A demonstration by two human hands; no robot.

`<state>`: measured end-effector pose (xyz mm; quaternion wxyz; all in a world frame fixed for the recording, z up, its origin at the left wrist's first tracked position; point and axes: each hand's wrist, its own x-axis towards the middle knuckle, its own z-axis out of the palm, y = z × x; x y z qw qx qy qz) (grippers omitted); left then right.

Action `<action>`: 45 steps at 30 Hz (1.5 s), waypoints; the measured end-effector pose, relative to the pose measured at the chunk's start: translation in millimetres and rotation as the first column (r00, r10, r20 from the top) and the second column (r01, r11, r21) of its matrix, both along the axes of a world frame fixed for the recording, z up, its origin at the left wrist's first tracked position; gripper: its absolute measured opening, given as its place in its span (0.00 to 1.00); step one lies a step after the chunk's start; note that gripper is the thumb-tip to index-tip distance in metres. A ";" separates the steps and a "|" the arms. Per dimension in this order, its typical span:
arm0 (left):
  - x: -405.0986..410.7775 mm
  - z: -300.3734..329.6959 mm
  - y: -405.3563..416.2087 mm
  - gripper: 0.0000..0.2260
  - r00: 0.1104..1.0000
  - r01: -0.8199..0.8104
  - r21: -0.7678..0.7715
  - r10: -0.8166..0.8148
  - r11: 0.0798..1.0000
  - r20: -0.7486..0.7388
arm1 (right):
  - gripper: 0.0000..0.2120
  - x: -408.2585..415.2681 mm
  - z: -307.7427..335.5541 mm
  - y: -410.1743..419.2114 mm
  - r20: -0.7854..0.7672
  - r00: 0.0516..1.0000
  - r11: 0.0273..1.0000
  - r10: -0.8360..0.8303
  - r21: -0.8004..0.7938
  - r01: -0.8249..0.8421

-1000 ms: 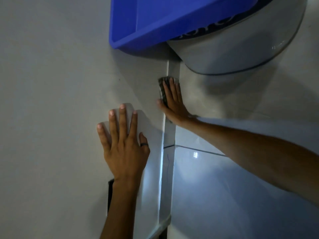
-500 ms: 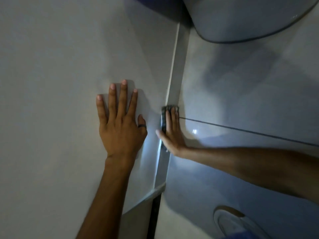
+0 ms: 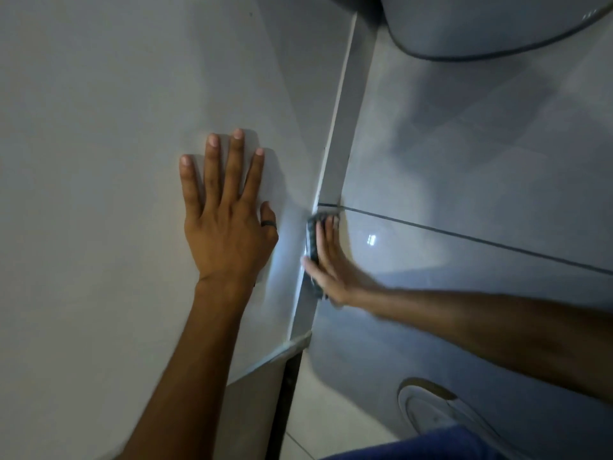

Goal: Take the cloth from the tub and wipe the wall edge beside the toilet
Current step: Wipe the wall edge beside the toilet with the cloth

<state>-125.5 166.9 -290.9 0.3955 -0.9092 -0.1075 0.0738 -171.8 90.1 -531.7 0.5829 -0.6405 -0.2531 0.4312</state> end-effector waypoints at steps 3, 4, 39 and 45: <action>0.3 -2.2 -1.9 0.36 1.000 -0.003 -0.016 0.003 1.000 0.008 | 0.38 60.4 15.0 20.7 -0.002 0.975 0.975 -0.222 -0.034 0.222; 0.2 -2.0 -1.6 0.36 1.000 -0.004 -0.018 0.005 1.000 0.011 | 0.37 77.3 17.1 26.2 0.008 0.963 0.962 -0.268 -0.042 0.268; 24.9 -9.7 10.1 0.34 0.993 0.070 0.002 -0.070 0.998 0.095 | 0.40 57.8 -5.4 29.3 0.071 0.945 0.948 -0.319 0.040 0.317; 25.3 -13.8 14.8 0.33 0.989 0.106 0.021 -0.108 0.994 0.103 | 0.34 170.8 -15.9 62.7 0.081 0.754 0.758 -0.652 0.086 0.646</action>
